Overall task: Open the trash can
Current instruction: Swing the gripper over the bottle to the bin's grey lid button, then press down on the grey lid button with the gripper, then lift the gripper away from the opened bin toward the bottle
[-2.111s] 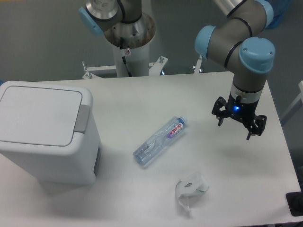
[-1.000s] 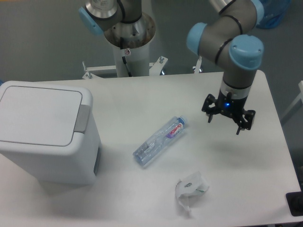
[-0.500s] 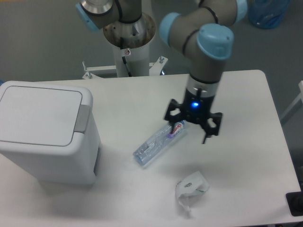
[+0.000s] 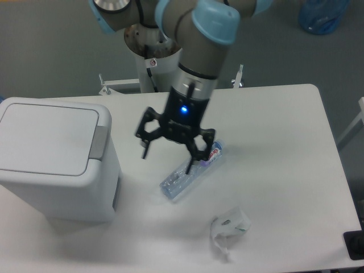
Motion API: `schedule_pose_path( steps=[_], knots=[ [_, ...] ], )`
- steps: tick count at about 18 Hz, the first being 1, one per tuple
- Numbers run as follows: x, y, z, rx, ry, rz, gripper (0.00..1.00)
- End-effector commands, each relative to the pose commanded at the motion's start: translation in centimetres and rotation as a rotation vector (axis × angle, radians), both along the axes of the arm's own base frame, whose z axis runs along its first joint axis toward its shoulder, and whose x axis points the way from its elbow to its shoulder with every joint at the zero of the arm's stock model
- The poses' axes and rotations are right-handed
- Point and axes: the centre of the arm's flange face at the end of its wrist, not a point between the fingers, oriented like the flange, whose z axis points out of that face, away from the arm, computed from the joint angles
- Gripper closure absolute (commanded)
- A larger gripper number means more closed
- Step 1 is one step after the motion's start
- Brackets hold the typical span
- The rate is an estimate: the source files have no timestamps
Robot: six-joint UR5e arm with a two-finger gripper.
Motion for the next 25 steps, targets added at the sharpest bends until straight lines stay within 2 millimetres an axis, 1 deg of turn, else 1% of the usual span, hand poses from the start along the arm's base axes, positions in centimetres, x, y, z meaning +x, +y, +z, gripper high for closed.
schedule_pose_path(
  steps=[2, 3, 5, 7, 8, 14, 25],
  knots=[
    [1.7, 0.0, -0.2, 0.0, -0.008, -0.021, 0.0],
    [2.2, -0.4, -0.7, -0.006, -0.012, -0.024, 0.0],
    [2.5, -0.5, -1.6, -0.018, -0.025, -0.027, 0.0],
    [2.6, -0.3, -2.0, -0.022, -0.03, -0.032, 0.0],
    [3.0, 0.1, -2.3, -0.027, -0.033, -0.04, 0.0],
    [3.2, 0.3, -2.3, -0.028, -0.039, -0.041, 0.0],
    [3.2, 0.7, -3.2, -0.039, -0.049, -0.046, 0.0]
  ],
)
